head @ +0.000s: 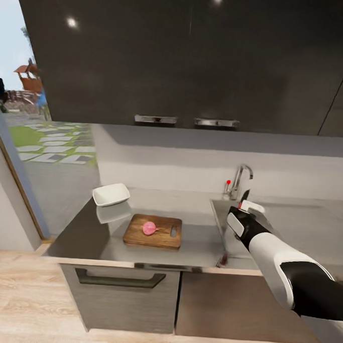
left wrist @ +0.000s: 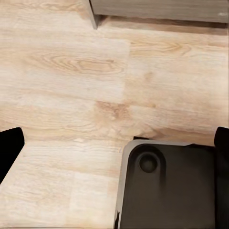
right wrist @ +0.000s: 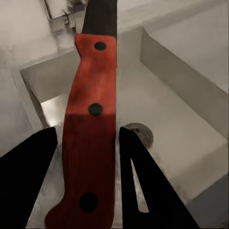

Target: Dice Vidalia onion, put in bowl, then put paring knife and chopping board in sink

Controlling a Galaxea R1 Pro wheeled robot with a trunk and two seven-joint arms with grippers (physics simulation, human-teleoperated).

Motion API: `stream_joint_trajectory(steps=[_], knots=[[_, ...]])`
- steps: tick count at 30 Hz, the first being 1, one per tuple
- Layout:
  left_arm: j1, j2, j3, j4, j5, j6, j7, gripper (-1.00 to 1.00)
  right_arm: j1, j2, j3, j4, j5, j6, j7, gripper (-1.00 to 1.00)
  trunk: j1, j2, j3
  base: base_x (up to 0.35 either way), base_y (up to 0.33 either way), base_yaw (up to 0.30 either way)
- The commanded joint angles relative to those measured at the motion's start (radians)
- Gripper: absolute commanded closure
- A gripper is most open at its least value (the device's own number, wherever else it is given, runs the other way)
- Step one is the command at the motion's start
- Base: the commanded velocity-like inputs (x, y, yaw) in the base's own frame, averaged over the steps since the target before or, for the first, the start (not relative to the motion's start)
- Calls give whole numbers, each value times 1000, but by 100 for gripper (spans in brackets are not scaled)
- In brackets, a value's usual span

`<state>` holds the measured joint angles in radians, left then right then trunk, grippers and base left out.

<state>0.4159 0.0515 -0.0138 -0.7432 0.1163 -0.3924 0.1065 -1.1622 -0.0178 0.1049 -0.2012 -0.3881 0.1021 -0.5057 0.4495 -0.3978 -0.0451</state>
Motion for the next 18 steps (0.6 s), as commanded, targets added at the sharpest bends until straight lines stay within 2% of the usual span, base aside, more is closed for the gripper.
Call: stream_joint_trajectory(steps=[1,10,15,18], knots=[[0,1,-3,-1,9,-2,1,-100,-1,-1,9,-2,-2,11,-6,100,1,-2,-1,-103,241,223],[0,1,-3,0,9,-2,1,-100,-1,-1,8,-3,-2,11,-5,100,1,-2,8,-83,243,206],[0,1,-3,3,10,-2,1,-100,-1,-1,9,-2,-1,10,1,100,1,-2,9,-80,243,32],[0,1,-3,10,9,-2,1,-100,-1,-1,10,-3,0,8,35,100,1,-2,9,-80,244,5]])
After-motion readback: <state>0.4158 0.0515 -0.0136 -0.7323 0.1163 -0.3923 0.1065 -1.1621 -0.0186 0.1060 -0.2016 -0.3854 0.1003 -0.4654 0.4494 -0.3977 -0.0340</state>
